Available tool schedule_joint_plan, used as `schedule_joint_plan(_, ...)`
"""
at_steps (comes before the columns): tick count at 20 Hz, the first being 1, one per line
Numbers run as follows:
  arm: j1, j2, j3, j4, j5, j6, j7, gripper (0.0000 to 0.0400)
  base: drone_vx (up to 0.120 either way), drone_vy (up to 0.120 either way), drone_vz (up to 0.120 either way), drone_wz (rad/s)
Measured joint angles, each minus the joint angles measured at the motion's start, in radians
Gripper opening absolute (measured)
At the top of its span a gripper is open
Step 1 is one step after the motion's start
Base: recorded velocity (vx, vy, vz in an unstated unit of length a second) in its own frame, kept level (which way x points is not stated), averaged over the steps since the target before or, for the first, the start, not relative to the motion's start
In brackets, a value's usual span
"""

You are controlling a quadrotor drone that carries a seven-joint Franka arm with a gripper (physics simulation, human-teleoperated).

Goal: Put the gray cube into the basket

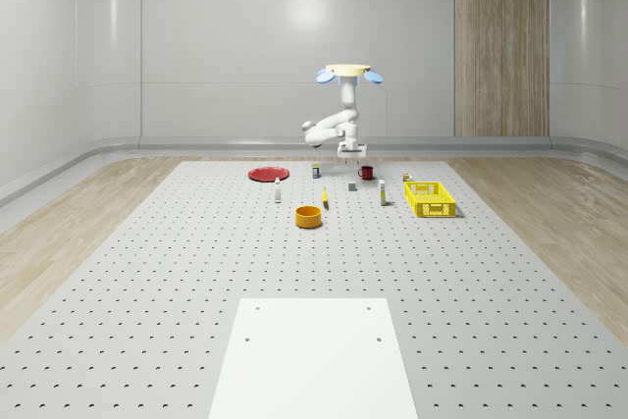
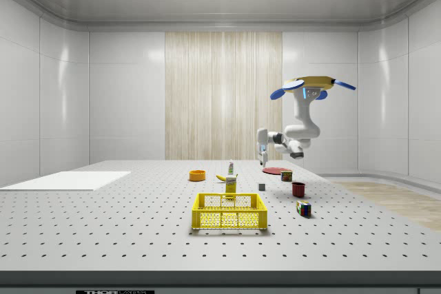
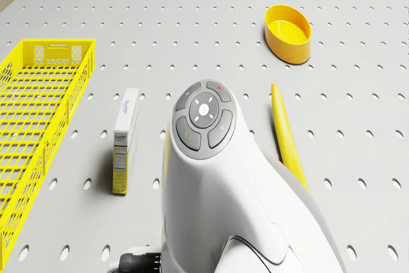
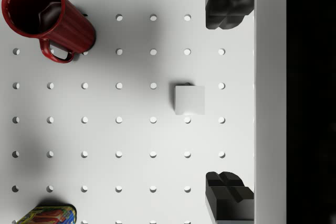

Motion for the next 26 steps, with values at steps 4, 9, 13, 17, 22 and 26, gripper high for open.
schedule_joint_plan(4,-0.008,-0.020,0.007,0.001,0.011,0.018,0.007,0.0400,0.000,0.000,-0.120,0.000)
schedule_joint_plan(9,-0.016,-0.045,0.015,0.003,0.023,0.040,0.015,0.0400,0.000,0.032,-0.120,0.000)
schedule_joint_plan(13,-0.023,-0.064,0.020,0.005,0.033,0.058,0.021,0.0400,0.000,0.000,-0.120,0.000)
schedule_joint_plan(17,-0.028,-0.082,0.026,0.006,0.043,0.074,0.027,0.0400,0.000,0.000,-0.120,0.000)
schedule_joint_plan(22,-0.029,-0.113,-0.006,0.012,0.019,0.114,0.026,0.0400,0.000,0.000,0.000,0.000)
schedule_joint_plan(26,-0.056,-0.126,-0.024,0.042,-0.001,0.142,0.027,0.0400,0.000,0.000,0.000,0.000)
